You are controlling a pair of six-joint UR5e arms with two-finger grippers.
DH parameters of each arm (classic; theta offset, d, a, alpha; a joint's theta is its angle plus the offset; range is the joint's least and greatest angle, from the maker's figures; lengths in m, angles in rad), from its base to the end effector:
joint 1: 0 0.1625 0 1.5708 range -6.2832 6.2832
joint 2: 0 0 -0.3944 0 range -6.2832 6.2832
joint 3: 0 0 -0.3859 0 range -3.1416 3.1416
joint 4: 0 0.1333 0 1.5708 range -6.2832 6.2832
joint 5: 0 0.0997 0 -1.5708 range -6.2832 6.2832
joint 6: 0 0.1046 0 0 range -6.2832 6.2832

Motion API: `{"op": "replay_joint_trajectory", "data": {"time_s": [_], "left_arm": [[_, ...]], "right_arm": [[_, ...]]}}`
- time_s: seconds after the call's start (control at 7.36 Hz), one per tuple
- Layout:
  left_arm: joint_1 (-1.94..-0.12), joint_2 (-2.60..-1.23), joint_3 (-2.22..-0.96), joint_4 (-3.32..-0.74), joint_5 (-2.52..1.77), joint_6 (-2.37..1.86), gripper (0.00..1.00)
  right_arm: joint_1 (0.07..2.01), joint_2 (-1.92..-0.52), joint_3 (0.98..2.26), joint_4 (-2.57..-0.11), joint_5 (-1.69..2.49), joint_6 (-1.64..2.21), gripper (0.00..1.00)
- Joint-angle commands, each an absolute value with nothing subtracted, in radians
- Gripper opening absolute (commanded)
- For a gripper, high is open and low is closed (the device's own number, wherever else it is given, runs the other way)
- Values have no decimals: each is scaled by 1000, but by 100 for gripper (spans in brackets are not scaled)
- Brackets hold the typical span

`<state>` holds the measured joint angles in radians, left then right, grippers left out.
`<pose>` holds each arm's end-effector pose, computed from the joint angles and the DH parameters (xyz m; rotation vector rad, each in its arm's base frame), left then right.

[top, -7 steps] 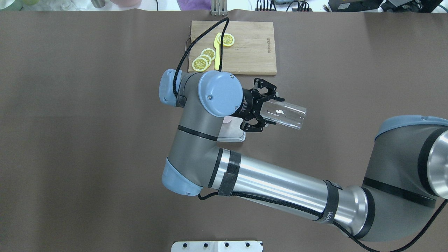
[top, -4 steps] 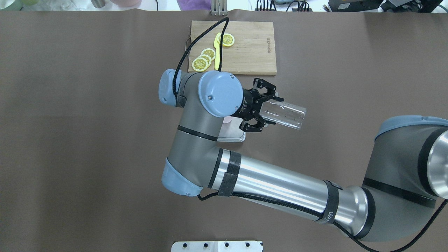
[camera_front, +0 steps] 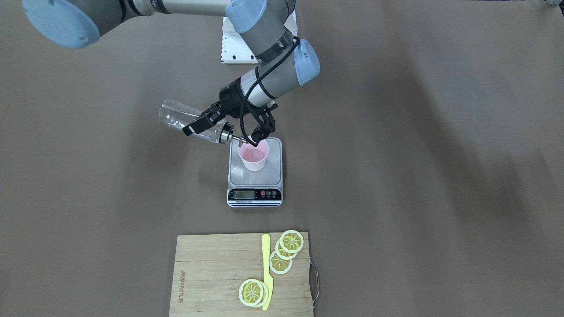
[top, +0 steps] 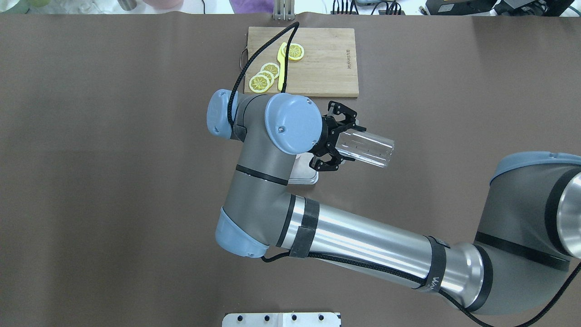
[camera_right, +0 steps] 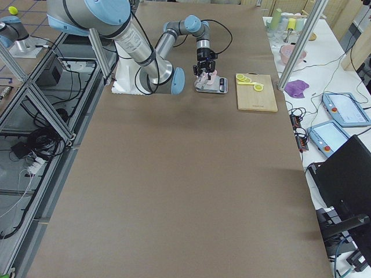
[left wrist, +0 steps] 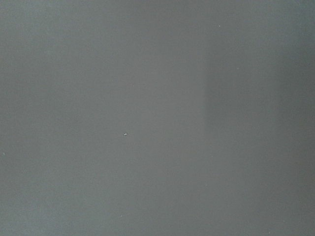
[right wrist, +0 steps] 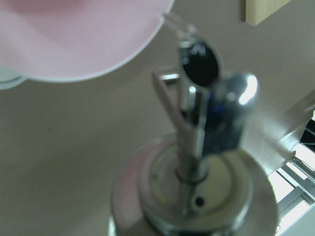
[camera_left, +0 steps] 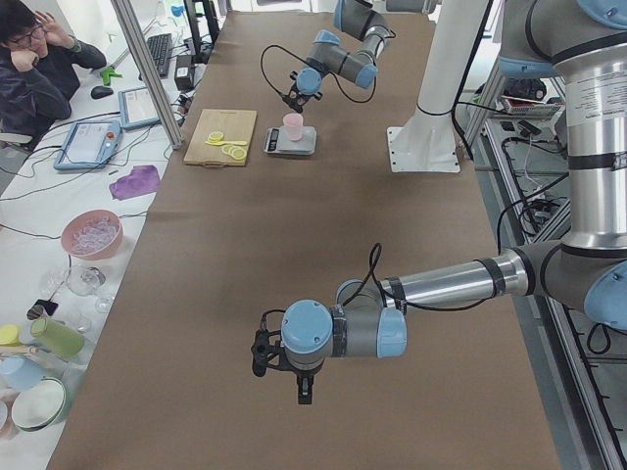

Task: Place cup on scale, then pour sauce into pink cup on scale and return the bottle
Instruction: 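Rotate the sauce bottle upright with the right gripper above the cup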

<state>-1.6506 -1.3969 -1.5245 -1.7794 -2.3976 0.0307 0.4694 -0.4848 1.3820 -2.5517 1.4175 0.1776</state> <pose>-0.0886 -0.4014 0.7072 0.0348 0.8262 -0.0511 -0.5393 -0.4409 0.1560 0.0253 0.1792 -0.9278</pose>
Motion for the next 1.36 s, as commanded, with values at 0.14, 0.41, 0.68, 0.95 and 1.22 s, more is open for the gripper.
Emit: {"op": "replay_joint_trajectory", "data": {"time_s": [0.14,0.41,0.68,0.95,1.22], "left_arm": [[-1651,-1397,-1528,-1779,-2399,31,98],[-1651,-1397,-1528,-1790,-2398,31,98],[-1651,-1397,-1528,-1799,-2398,31,98],[-1651,-1397,-1529,-1801,-2398,31,98],[-1651,-1399,-1531,-1801,-2398,31,98]], "right_arm": [[469,-538,1526,-2539,1422,173,0],[469,-631,1667,-2447,1422,164,0],[471,-692,1799,-2378,1431,129,0],[483,-773,1925,-2275,1474,121,0],[523,-782,1934,-2156,1526,124,0]]}}
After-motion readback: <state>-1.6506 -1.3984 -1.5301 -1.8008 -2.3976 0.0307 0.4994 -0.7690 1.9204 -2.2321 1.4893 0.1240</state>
